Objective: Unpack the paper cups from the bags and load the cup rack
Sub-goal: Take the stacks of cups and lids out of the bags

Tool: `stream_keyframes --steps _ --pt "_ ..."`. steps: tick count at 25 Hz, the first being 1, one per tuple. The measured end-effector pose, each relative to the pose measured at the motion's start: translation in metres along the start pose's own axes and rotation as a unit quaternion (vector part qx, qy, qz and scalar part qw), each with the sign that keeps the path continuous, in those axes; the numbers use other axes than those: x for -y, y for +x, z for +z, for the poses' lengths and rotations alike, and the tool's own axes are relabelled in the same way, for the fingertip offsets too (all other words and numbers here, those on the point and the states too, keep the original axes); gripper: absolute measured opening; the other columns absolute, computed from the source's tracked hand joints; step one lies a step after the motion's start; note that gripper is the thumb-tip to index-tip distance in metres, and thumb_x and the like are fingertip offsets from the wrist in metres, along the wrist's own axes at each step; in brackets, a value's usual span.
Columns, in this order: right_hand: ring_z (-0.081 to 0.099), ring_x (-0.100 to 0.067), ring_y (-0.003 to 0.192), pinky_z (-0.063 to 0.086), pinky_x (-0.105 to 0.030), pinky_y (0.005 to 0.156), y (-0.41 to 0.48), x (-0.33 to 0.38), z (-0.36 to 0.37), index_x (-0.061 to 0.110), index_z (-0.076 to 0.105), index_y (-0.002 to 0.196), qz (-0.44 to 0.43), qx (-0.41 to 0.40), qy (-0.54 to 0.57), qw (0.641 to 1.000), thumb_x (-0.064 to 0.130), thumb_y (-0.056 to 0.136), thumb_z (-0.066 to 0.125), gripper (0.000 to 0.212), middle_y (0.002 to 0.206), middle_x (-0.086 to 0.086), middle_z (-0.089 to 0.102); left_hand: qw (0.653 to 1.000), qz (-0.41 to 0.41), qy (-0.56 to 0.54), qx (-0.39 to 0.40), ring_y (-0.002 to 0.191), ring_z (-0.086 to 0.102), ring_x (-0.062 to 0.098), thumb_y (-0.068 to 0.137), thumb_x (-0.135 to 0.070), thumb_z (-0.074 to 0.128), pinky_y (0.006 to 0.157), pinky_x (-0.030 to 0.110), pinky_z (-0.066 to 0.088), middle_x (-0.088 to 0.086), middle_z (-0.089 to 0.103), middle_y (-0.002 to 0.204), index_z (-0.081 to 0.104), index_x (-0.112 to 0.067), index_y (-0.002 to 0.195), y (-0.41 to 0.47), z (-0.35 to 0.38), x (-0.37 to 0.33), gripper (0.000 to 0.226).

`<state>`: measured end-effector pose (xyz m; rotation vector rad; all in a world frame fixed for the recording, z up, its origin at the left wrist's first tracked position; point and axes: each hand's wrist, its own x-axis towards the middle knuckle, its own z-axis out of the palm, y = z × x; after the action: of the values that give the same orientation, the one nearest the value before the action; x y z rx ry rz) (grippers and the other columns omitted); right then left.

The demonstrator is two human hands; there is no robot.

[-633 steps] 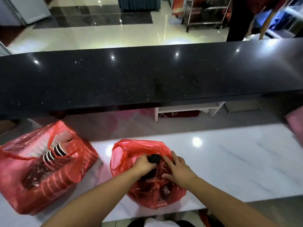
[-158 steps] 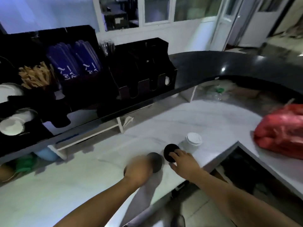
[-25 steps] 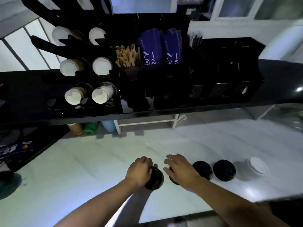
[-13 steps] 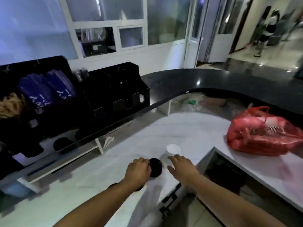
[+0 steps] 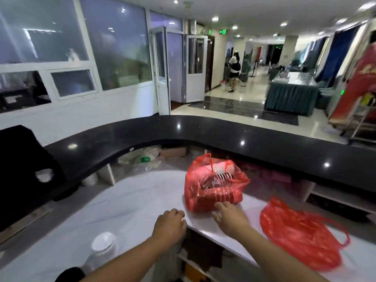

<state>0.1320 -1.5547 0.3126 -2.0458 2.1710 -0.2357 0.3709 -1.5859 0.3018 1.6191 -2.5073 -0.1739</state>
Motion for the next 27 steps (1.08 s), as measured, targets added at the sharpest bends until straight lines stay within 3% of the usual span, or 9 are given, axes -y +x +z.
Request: stream_keyframes --steps 4,10,13,19,21,24,25,27 --pt "0.054 -0.027 0.115 0.044 -0.041 0.096 0.034 -0.046 -0.004 0.027 0.05 0.131 0.026 -0.025 0.015 0.999 0.049 0.099 0.042 0.04 0.128 -0.001 0.055 0.999 0.03 0.014 0.013 0.109 0.058 0.027 0.094 -0.04 0.036 0.09 0.038 0.048 0.001 0.063 0.121 0.059 -0.025 0.122 0.064 0.009 -0.028 0.039" --pt "0.058 -0.024 0.111 0.048 -0.04 0.091 0.111 -0.067 -0.004 0.023 0.061 0.121 -0.007 -0.062 -0.022 0.998 0.039 0.095 0.049 0.032 0.118 0.0 0.062 0.994 0.108 0.007 -0.01 0.114 0.056 0.024 0.094 -0.041 0.039 0.094 0.037 0.046 -0.001 0.061 0.124 0.058 -0.025 0.125 0.169 0.018 -0.031 0.04" --pt "0.06 -0.027 0.105 0.048 -0.042 0.085 0.152 -0.071 -0.014 0.021 0.063 0.115 -0.013 -0.044 -0.048 0.998 0.034 0.093 0.051 0.028 0.113 -0.001 0.062 0.982 0.186 0.019 -0.029 0.121 0.053 0.027 0.091 -0.036 0.047 0.102 0.041 0.042 0.001 0.059 0.133 0.056 -0.022 0.135 0.217 0.017 -0.03 0.046" --pt "0.059 -0.028 0.106 0.045 -0.04 0.085 0.202 -0.087 -0.026 0.019 0.064 0.12 -0.018 -0.025 -0.071 0.997 0.021 0.093 0.053 0.029 0.117 -0.002 0.062 0.927 0.361 0.104 0.011 0.129 0.056 0.025 0.068 -0.028 0.075 0.109 0.047 0.045 0.003 0.063 0.134 0.066 -0.016 0.128 0.294 0.031 -0.035 0.061" --pt "0.059 -0.027 0.113 0.045 -0.04 0.091 0.208 -0.097 -0.022 0.023 0.061 0.127 -0.039 -0.002 -0.083 0.996 0.025 0.093 0.046 0.037 0.125 0.0 0.061 0.913 0.383 0.139 0.029 0.135 0.05 0.029 0.074 -0.026 0.073 0.112 0.054 0.038 0.007 0.059 0.14 0.062 -0.014 0.133 0.303 0.04 -0.04 0.061" --pt "0.049 -0.022 0.131 0.04 -0.04 0.104 0.215 -0.115 -0.021 0.028 0.054 0.138 -0.1 0.042 -0.108 0.988 0.032 0.091 0.031 0.052 0.142 0.005 0.054 0.912 0.37 0.174 0.03 0.14 0.041 0.034 0.092 -0.024 0.052 0.122 0.059 0.009 0.013 0.052 0.145 0.05 -0.008 0.143 0.31 0.049 -0.045 0.053" --pt "0.052 -0.022 0.126 0.044 -0.041 0.101 0.218 -0.119 -0.021 0.031 0.056 0.135 -0.114 0.044 -0.129 0.984 0.034 0.089 0.032 0.051 0.139 0.007 0.056 0.918 0.357 0.168 0.034 0.137 0.042 0.034 0.096 -0.025 0.045 0.123 0.058 0.002 0.013 0.053 0.141 0.049 -0.009 0.143 0.31 0.051 -0.045 0.05" --pt "0.06 -0.021 0.104 0.05 -0.038 0.087 0.218 -0.127 -0.015 0.034 0.064 0.118 -0.105 0.039 -0.151 0.982 0.038 0.087 0.039 0.04 0.12 0.009 0.064 0.925 0.345 0.158 0.007 0.124 0.051 0.033 0.098 -0.028 0.041 0.123 0.057 0.002 0.009 0.06 0.126 0.054 -0.013 0.136 0.305 0.058 -0.043 0.043"
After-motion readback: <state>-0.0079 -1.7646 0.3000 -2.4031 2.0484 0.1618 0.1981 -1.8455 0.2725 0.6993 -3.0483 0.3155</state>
